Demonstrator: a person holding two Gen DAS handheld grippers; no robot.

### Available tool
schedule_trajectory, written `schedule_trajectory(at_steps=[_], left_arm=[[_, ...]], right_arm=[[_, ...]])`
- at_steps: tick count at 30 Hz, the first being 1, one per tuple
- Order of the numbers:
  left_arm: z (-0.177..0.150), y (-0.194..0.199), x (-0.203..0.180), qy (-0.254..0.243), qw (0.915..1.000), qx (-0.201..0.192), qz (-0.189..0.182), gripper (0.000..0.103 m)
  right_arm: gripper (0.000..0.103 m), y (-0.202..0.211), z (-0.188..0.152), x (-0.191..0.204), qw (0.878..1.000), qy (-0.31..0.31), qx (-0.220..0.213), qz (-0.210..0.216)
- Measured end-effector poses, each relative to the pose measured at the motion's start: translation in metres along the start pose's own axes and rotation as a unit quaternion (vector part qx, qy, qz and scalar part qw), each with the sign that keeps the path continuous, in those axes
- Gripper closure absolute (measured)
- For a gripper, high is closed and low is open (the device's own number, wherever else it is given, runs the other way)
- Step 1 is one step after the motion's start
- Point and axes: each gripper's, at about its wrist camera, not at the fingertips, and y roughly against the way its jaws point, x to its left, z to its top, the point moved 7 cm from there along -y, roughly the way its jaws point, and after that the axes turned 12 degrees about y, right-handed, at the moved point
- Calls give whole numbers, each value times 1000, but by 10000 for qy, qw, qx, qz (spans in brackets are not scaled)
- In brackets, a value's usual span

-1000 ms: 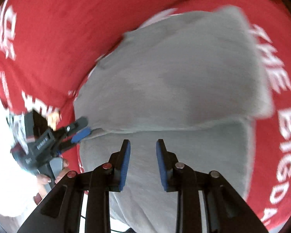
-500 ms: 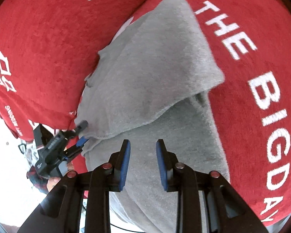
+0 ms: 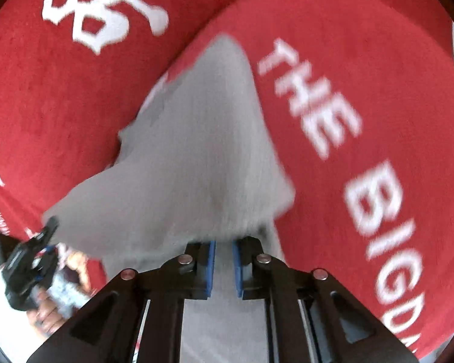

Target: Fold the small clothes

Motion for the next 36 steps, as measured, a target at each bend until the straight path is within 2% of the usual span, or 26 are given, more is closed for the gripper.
schedule_trajectory(at_steps=[2,3,5,9,11,13,16,18,19,20,22,25,26,30,32,33,36], left_arm=[[5,8,-1,-16,9999,-81,-58,88],[5,9,0,-18,9999,-99,-47,88],[2,6,9,19,10000,-68,56,88],[-20,-13,50,260,9987,149,406,88],[-34,-24,79,393,9965,278,687,88],[-44,-31,103,546,9937,397,891,88],[-51,-33,122,788,9919,458,880,88],[-52,-32,120,744,9924,431,879,88],[-52,-33,117,680,9927,417,905,88],[-51,-34,113,583,9931,408,936,88],[-50,-37,108,464,9932,395,991,88],[-47,-38,104,386,9932,370,1036,88],[-47,-39,104,387,9930,363,1055,88],[-48,-35,104,424,9922,338,1123,88],[-45,-31,96,405,9929,229,1093,88],[-43,-26,90,357,9938,154,1046,88],[-33,-18,66,38,9959,-57,898,88]], right_arm=[[91,13,16,3,9978,328,-246,-521],[91,25,24,9,9913,761,-449,-975],[95,36,28,19,9785,1345,-611,-1439],[95,18,16,14,9707,1733,-201,-1655],[95,9,4,5,9732,1695,59,-1555],[88,6,-7,-2,9763,1634,241,-1399],[88,21,-18,-7,9813,1562,300,-1088],[88,39,-18,-10,9871,1382,152,-798],[84,48,-15,-14,9896,1259,58,-696],[73,54,-9,-18,9920,1113,-20,-602],[61,57,10,-28,9961,764,-120,-415],[60,40,41,-37,9993,347,-53,96],[60,28,50,-39,9995,285,44,130],[61,-5,69,-27,9980,550,302,126],[95,-13,73,-17,9958,801,429,-73],[95,-11,75,-12,9935,999,454,-288],[96,4,84,0,9899,1339,175,-427]])
